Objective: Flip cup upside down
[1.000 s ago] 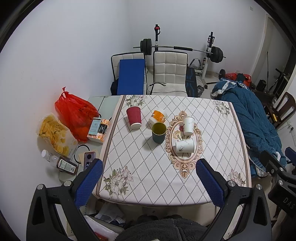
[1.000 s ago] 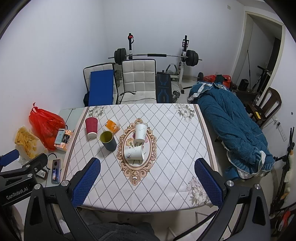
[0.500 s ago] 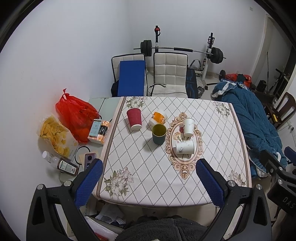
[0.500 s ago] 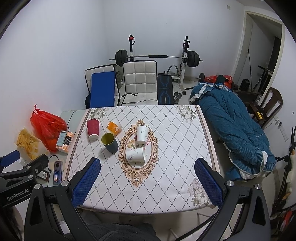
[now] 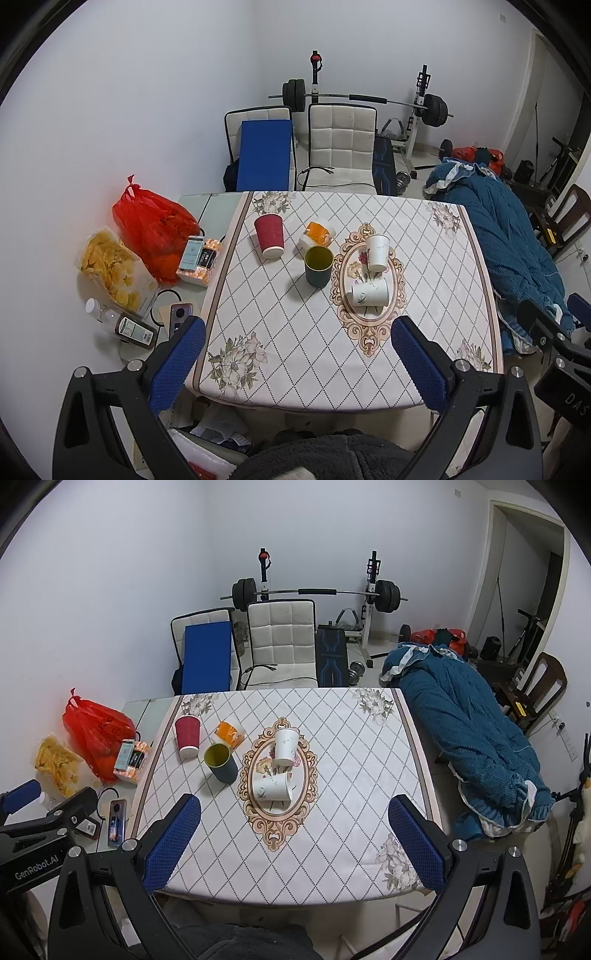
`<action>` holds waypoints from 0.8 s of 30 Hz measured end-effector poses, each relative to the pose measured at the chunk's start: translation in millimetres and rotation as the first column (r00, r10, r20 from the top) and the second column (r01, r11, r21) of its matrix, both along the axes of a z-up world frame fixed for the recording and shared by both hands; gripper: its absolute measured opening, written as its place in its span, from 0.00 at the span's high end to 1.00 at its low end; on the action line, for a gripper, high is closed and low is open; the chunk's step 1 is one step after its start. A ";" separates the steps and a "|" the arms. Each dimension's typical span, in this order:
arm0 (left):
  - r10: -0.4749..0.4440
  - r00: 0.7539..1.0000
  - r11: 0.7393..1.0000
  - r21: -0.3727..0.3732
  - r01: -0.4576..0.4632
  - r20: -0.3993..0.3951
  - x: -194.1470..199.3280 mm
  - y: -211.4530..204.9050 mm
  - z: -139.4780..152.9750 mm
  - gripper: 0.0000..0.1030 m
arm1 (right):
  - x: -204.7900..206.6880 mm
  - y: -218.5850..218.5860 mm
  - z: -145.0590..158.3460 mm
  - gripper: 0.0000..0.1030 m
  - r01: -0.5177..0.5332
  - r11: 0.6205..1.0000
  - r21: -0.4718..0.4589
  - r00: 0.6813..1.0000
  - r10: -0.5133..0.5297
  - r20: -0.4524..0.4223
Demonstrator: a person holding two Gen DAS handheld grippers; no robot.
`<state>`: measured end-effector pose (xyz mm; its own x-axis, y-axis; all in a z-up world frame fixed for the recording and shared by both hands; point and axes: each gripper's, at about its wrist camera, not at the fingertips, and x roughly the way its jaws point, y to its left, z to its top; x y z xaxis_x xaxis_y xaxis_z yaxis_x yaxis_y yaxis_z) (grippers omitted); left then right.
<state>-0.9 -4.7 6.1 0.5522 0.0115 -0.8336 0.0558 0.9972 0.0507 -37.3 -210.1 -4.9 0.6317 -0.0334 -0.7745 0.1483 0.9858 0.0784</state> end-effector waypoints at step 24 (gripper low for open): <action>0.154 0.980 0.982 0.125 -0.138 -0.128 50.8 17.3 -116.9 0.00 | 60.9 -16.7 -157.7 0.00 -0.073 0.995 0.074 0.942 0.093 -0.323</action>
<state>49.9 12.6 -110.8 0.4189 0.1841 -0.8892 -0.0761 0.9829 0.1677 23.5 -226.8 -162.5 0.3431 0.0611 -0.9373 0.0936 0.9907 0.0989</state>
